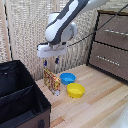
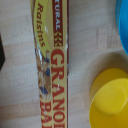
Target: Position your gripper near the granola bar, please. Lightly grip the granola bar with your gripping tool. Relocate your gripper along with the granola bar toward the leading division of the caddy with caution. Gently release the granola bar into the leading division of the caddy.
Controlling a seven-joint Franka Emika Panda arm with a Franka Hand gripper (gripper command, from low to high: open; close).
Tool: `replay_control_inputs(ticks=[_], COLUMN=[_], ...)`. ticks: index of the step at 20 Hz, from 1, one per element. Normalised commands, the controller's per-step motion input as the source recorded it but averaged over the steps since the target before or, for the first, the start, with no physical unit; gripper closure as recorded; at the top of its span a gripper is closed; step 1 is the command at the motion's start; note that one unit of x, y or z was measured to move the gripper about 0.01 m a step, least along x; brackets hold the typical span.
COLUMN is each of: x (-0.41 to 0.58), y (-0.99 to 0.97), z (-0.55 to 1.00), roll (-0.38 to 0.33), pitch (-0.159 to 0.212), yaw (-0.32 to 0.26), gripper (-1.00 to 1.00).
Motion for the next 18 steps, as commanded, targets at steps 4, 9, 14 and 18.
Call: replay_control_inputs(ticks=[4,9,14,18], x=[0.026,-0.012,-0.027,-0.069], y=[0.20,0.28,0.07,-0.05], z=[-0.33,-0.33,-0.41,-0.29], roll=[-0.028,-0.076,-0.079,-0.053], pitch=[0.009,0.034,0.006,0.000], yaw=[0.002,-0.005,-0.001,-0.004], gripper=[-1.00,-1.00,-1.00,-1.00])
